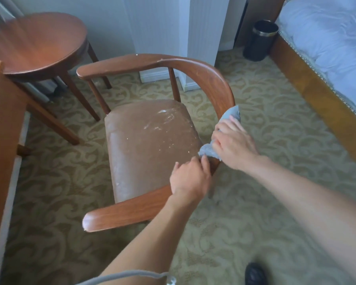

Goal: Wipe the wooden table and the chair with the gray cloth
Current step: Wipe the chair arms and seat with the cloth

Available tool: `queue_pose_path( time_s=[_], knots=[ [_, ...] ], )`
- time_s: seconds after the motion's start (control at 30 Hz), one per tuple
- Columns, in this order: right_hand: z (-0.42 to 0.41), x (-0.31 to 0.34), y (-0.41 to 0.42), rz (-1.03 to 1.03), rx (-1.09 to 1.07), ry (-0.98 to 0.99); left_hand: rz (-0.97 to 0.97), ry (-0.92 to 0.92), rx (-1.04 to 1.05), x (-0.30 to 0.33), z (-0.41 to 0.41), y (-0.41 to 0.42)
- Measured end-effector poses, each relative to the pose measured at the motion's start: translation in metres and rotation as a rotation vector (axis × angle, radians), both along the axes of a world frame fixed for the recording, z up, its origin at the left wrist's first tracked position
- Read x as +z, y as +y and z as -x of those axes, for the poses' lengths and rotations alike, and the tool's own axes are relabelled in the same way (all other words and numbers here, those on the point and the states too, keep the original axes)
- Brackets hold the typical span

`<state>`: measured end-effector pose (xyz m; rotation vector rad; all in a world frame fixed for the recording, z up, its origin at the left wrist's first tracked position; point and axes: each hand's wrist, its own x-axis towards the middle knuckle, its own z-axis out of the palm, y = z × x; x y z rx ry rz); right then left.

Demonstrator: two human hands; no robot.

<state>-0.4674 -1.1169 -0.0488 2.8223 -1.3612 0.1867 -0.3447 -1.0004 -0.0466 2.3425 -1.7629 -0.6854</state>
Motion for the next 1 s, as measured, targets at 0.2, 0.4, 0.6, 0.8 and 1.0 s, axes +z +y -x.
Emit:
queue_pose_path(
  time_s=[0.2, 0.4, 0.6, 0.8, 1.0],
  knots=[
    [-0.007, 0.014, -0.03, -0.075, 0.086, 0.098, 0.092, -0.091, 0.166, -0.009, 0.018, -0.004],
    [-0.004, 0.026, 0.013, -0.162, 0.274, 0.187, -0.011, -0.126, 0.331, -0.006, 0.019, -0.007],
    [0.018, 0.016, 0.036, -0.235, 0.286, 0.045, -0.039, -0.169, 0.304, -0.008, 0.018, -0.004],
    [0.021, 0.032, -0.048, -0.167, 0.345, 0.078, -0.048, -0.25, 0.179, -0.007, 0.021, -0.006],
    [-0.002, 0.042, -0.121, -0.116, 0.302, 0.235, -0.069, -0.226, 0.195, -0.013, 0.016, -0.008]
  ],
)
